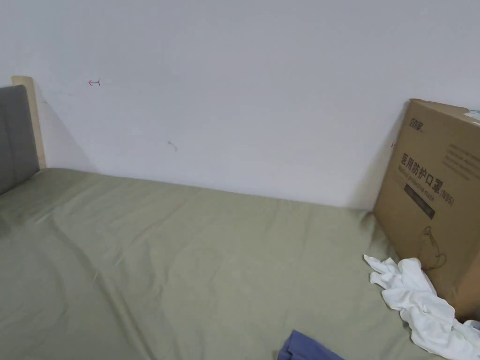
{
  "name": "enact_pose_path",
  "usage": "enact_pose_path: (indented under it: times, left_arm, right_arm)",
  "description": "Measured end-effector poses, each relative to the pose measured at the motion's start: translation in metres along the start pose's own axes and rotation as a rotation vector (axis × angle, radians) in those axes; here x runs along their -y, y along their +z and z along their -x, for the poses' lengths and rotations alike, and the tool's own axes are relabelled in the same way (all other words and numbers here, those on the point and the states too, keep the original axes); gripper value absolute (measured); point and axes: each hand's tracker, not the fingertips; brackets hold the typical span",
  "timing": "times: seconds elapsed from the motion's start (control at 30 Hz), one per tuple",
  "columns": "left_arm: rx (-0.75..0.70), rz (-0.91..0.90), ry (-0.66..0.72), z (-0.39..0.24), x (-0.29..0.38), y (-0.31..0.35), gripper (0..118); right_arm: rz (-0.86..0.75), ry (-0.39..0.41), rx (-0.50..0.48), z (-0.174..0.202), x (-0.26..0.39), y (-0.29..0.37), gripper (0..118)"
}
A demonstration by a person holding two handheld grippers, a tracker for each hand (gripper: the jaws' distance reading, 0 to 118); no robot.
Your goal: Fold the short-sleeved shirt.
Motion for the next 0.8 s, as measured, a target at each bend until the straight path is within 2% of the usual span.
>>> enact_pose_path:
  times: [0.03, 0.07, 0.17, 0.27, 0.53, 0.57, 0.6, 0.7, 0.73, 0.8]
  left_arm:
    - [-0.026, -0.012, 0.031, 0.004, 0.002, 0.001, 96]
    - [-0.042, -0.035, 0.053, 0.010, 0.002, 0.005, 111]
    - [-0.021, -0.086, 0.109, 0.034, -0.007, 0.035, 109]
    - [-0.069, -0.162, 0.136, 0.062, -0.023, 0.087, 109]
    - [-0.387, -0.464, 0.135, 0.139, -0.015, 0.294, 107]
    - [-0.428, -0.483, 0.140, 0.148, -0.008, 0.319, 104]
    - [-0.478, -0.495, 0.158, 0.158, -0.001, 0.343, 96]
    - [-0.575, -0.517, 0.222, 0.178, 0.026, 0.403, 24]
    - [-0.606, -0.494, 0.253, 0.182, 0.035, 0.415, 14]
    - [-0.686, -0.485, 0.286, 0.188, 0.054, 0.438, 13]
  right_arm:
    - [0.001, 0.001, 0.000, 0.002, 0.001, -0.001, 2]
    - [0.003, 0.005, 0.000, 0.004, 0.001, -0.002, 2]
    - [0.004, 0.006, -0.008, 0.006, -0.003, -0.003, 2]
    - [-0.003, -0.005, -0.016, 0.010, -0.011, 0.000, 2]
    - [-0.080, -0.003, -0.118, 0.045, -0.034, 0.001, 2]
    - [-0.082, -0.002, -0.127, 0.052, -0.037, -0.001, 2]
    - [-0.086, -0.002, -0.144, 0.058, -0.040, -0.002, 2]
    - [-0.100, -0.008, -0.199, 0.076, -0.046, -0.004, 2]
    - [-0.105, -0.011, -0.219, 0.081, -0.048, -0.003, 2]
    - [-0.110, -0.009, -0.251, 0.092, -0.052, -0.003, 2]
